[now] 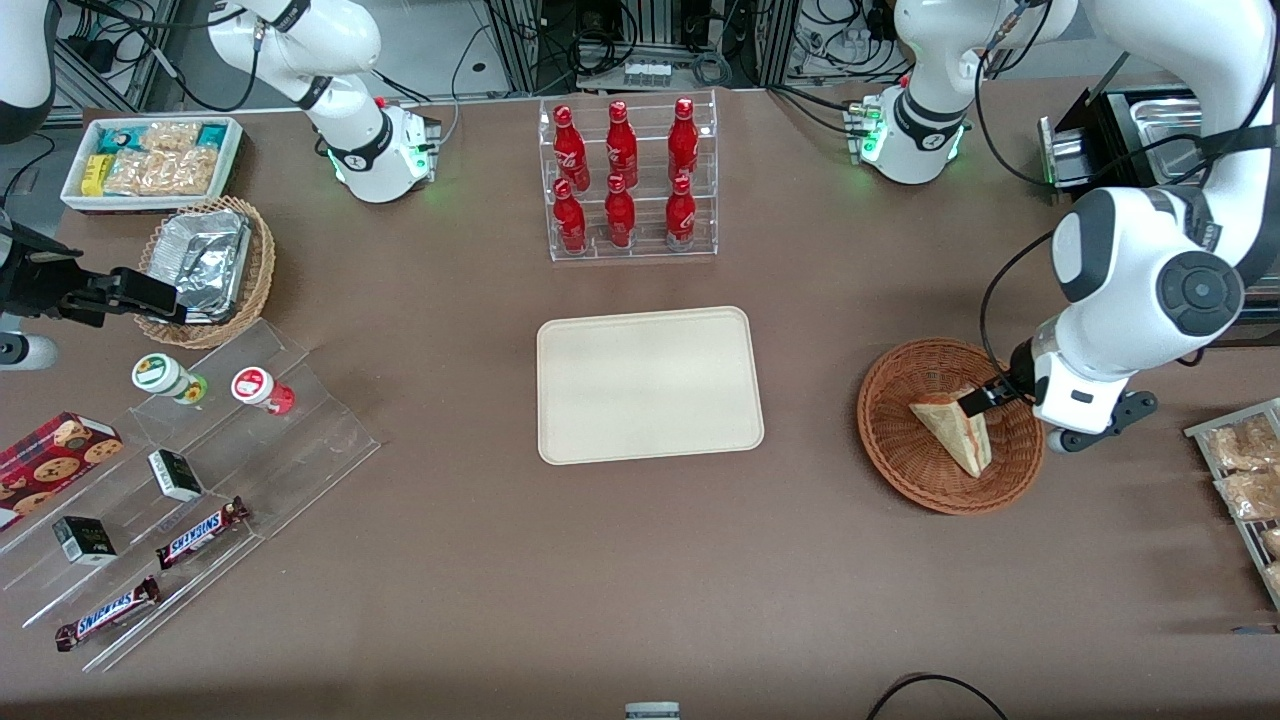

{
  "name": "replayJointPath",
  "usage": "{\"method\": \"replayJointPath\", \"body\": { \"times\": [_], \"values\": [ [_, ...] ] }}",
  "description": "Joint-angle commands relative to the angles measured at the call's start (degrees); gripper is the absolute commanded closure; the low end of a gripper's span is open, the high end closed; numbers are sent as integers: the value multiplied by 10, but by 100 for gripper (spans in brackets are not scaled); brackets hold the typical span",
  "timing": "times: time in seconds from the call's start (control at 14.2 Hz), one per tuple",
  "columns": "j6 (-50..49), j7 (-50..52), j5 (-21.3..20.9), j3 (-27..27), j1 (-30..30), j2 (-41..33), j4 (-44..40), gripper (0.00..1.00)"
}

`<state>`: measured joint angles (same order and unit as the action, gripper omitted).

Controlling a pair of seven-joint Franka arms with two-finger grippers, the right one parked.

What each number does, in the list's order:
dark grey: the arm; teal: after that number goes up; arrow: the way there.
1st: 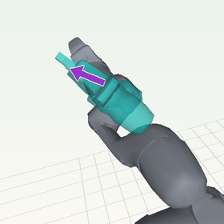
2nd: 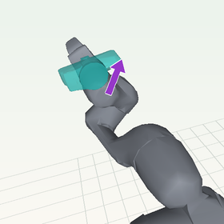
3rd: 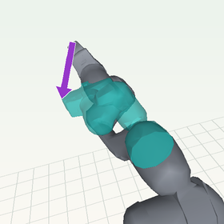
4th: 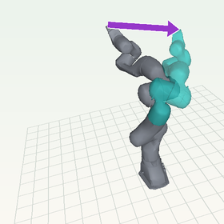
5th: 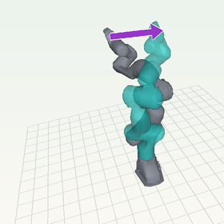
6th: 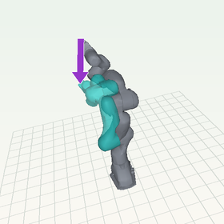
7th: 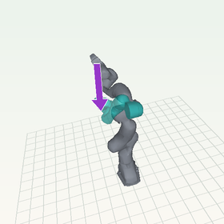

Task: Place sandwich from basket to tray
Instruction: 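Lower the left gripper and close it on the wrapped sandwich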

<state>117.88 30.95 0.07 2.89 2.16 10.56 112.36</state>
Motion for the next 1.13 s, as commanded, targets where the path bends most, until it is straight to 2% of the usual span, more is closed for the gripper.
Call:
{"method": "replayJointPath", "body": {
  "times": [0.0,0.35,0.63,1.06],
  "values": [
    [27,17,-32,-1,1,-4,26,0],
    [83,46,-36,-1,15,41,39,0],
    [87,47,-59,-3,22,51,47,0],
    [98,46,-66,-5,20,60,59,0]
  ]
}}
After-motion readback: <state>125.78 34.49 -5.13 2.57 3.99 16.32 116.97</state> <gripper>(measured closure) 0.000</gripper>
